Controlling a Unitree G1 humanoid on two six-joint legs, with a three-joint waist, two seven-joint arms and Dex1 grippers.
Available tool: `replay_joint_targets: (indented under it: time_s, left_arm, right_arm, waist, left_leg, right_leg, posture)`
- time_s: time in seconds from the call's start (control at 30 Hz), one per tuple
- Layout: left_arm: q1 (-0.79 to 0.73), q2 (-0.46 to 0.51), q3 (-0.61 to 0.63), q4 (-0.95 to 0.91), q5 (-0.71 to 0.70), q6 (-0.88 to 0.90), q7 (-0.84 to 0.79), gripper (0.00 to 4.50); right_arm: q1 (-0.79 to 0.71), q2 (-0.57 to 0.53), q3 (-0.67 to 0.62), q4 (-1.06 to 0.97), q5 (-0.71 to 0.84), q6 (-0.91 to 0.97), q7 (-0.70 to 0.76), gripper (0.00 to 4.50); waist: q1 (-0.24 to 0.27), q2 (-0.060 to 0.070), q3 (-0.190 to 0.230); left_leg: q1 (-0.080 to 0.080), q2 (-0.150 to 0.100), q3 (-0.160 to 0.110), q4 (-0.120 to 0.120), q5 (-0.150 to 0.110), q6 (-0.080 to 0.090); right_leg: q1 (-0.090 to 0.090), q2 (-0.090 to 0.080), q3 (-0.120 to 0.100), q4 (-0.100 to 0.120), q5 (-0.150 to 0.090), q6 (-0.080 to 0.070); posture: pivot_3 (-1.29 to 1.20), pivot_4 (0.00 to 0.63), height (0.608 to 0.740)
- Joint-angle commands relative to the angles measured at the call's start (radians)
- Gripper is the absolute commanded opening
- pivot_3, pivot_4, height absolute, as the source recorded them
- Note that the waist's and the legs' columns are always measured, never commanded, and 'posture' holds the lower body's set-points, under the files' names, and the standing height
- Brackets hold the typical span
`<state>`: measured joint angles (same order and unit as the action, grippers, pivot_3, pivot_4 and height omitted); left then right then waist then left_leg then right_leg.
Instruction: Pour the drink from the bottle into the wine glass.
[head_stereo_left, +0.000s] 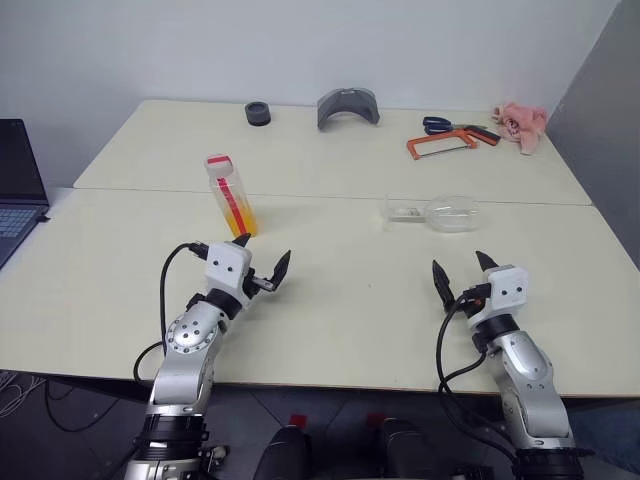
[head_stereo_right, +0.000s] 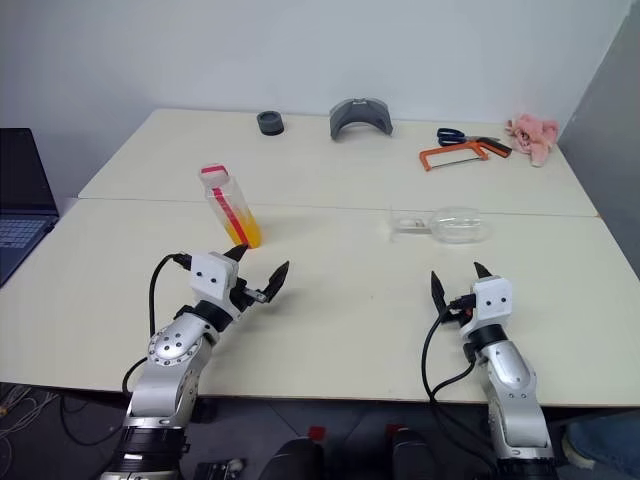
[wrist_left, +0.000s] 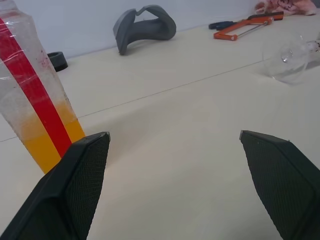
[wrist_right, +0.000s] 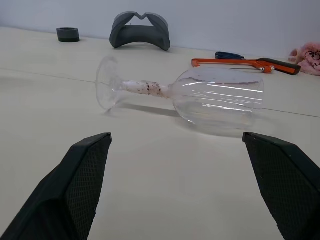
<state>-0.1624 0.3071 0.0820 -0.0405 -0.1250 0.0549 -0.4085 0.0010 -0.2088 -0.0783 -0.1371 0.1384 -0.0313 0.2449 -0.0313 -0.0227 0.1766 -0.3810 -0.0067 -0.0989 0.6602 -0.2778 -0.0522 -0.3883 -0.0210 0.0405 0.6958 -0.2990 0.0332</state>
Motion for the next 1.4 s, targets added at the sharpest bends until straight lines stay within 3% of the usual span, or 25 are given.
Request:
replay_joint_targets:
  time_s: [0.03,1.1,1.4]
  left_arm:
    - [-0.007,0.001,0.004,-0.018,-0.020,-0.029,-0.012,4.46]
    - [0.004,-0.013,0.041,-0.036,-0.075,-0.026,0.007,4.46]
    - [-0.022,-0.052,0.072,-0.016,-0.043,0.024,0.150,4.46]
  right_arm:
    - [-0.008,0.003,-0.008,-0.042,0.010,-0.013,0.000,4.50]
    - [-0.007,0.004,-0.002,-0.044,0.008,-0.010,0.018,4.50]
    - [0.022,-0.099,0.107,-0.175,0.059,0.070,0.214,4.50]
  waist:
    - [0.000,0.000,0.000]
    - [0.000,0.000,0.000]
    - [0.000,0.000,0.000]
  left_leg:
    - [0.000,0.000,0.000,0.000,0.000,0.000]
    - [0.000,0.000,0.000,0.000,0.000,0.000]
    - [0.000,0.000,0.000,0.000,0.000,0.000]
  right_leg:
    - [0.000,0.000,0.000,0.000,0.000,0.000]
    - [0.000,0.000,0.000,0.000,0.000,0.000]
    - [0.000,0.000,0.000,0.000,0.000,0.000]
  posture:
    - [0.00,0.150,0.740]
    - [0.00,0.150,0.740]
    - [0.00,0.150,0.740]
